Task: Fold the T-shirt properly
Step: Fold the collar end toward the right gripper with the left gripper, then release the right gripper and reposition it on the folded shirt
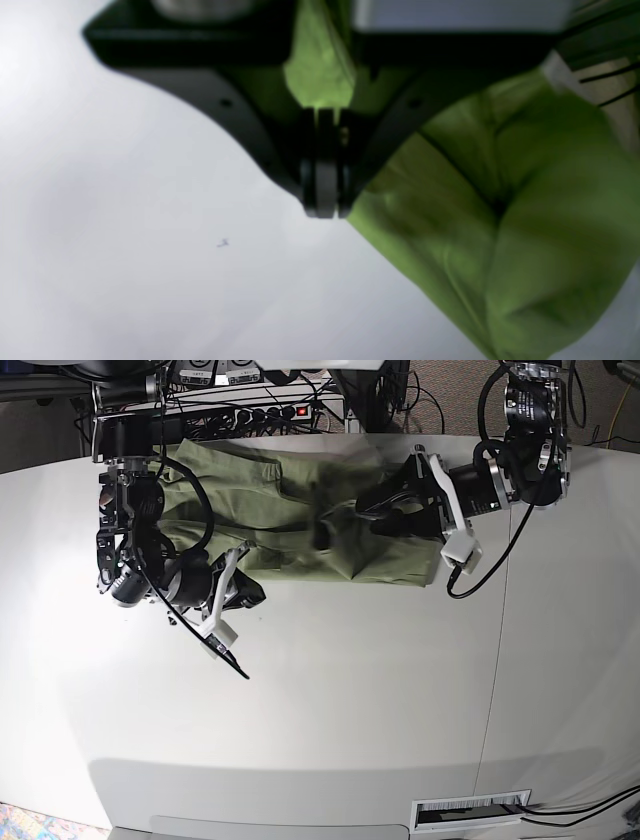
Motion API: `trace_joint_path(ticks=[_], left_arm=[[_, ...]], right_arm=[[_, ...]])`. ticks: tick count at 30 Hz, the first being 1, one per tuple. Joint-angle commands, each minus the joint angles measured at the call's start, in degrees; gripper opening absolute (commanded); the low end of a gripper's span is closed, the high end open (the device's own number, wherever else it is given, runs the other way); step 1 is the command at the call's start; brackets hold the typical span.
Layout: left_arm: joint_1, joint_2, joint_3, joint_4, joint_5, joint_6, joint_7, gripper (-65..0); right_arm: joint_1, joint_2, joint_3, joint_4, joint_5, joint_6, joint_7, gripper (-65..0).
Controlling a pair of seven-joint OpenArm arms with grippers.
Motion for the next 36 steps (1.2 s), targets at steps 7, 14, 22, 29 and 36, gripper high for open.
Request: trace_joint_path(ticks=[7, 14, 22, 29, 36], left_arm=[[-0.6, -0.5, -0.9, 1.1, -1.9, -0.5, -1.0, -45.4], [-0.6, -0.4, -0.9, 1.1, 3.6, -0.5, -2.4, -65.0], [-0.6, -0.4, 3.9, 0.9, 18.3, -0.5, -7.3, -65.0], [-0.6, -0.5, 12.7, 0.9, 40.3, 2.1, -15.8, -65.0], [-0.6, -0.5, 12.9, 0.9, 41.9, 2.6, -16.9, -65.0]], right_arm=[[0.6, 3.2, 0.6, 1.1, 1.2, 0.3, -0.2, -65.0], [-0.9, 10.3, 2.6, 1.1, 3.1, 0.3, -1.9, -65.0], [-8.7, 11.2, 9.1, 4.5, 7.8, 0.3, -5.4, -65.0], [-20.3, 13.6, 15.6, 11.8, 6.9, 0.4, -5.0, -65.0], [-23.5, 13.7, 23.5, 12.7, 7.6, 0.6, -3.9, -50.7]])
